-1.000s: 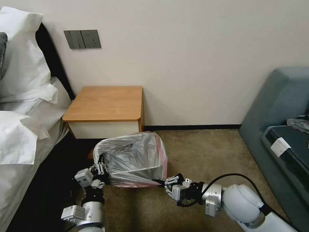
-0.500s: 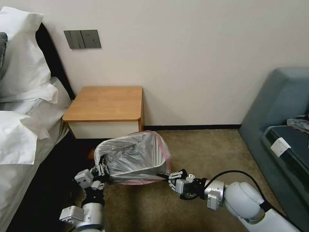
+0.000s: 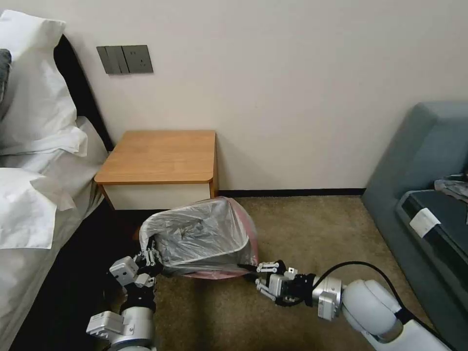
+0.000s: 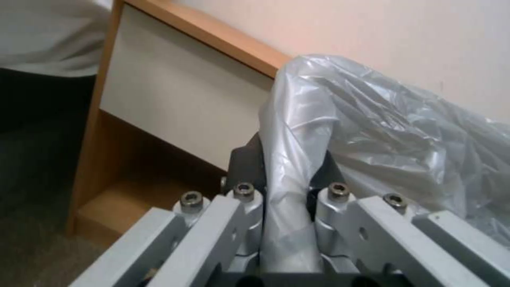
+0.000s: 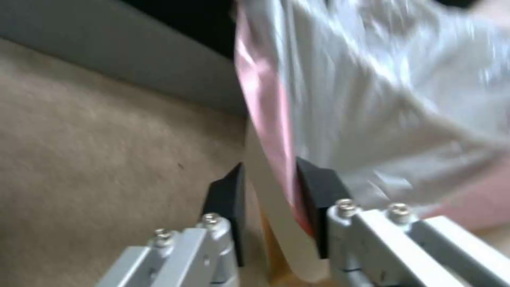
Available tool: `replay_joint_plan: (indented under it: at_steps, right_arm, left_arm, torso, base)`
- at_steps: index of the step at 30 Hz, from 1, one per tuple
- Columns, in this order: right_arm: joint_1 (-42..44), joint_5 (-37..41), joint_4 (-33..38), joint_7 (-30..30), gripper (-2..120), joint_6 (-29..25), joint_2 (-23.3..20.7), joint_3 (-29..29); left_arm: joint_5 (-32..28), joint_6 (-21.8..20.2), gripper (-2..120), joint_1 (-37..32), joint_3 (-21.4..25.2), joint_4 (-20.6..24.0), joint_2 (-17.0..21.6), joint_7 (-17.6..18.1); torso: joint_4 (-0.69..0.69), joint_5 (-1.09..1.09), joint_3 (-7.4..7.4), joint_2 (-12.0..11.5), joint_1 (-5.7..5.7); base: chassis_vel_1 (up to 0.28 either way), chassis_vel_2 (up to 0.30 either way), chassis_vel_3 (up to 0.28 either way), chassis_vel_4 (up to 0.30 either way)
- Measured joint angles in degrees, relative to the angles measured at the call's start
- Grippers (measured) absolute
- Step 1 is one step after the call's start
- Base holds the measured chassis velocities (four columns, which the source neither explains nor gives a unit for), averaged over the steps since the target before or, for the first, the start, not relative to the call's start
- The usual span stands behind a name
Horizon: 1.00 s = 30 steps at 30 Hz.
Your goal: Pick up the garbage bag from the table and place it over the trash can.
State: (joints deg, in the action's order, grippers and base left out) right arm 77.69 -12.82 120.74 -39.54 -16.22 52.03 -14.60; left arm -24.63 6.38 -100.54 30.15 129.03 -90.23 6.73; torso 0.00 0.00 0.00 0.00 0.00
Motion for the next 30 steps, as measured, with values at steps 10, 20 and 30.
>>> replay_joint_plan:
  at_steps: [10,20,30]
  right_arm:
    - [3.1,5.5,7.3,-8.8,63,-2.8,0.9,-5.1]
    - [3.0,21.8,8.7,4.4,99,3.0,2.0,-3.4]
    - [3.5,25.9,9.1,31.2,100,14.6,6.1,1.0]
  left_arm:
    - [-0.3,-0.5,6,0.7,0.7,-0.9,-0.1,0.5]
    - [0.1,-0.6,6,0.9,0.7,-1.4,-0.1,0.7]
    - [1.1,-0.5,6,0.9,0.6,-1.7,-0.1,0.6]
  torso:
    - [0.0,-0.01,0.0,0.0,0.0]
    - [0.01,0.01,0.0,0.0,0.0]
    - [0.0,-0.01,0.0,0.0,0.0]
  base:
    - [0.0,0.0,0.0,0.0]
    - [0.0,0.0,0.0,0.0]
    - [0.0,0.0,0.0,0.0]
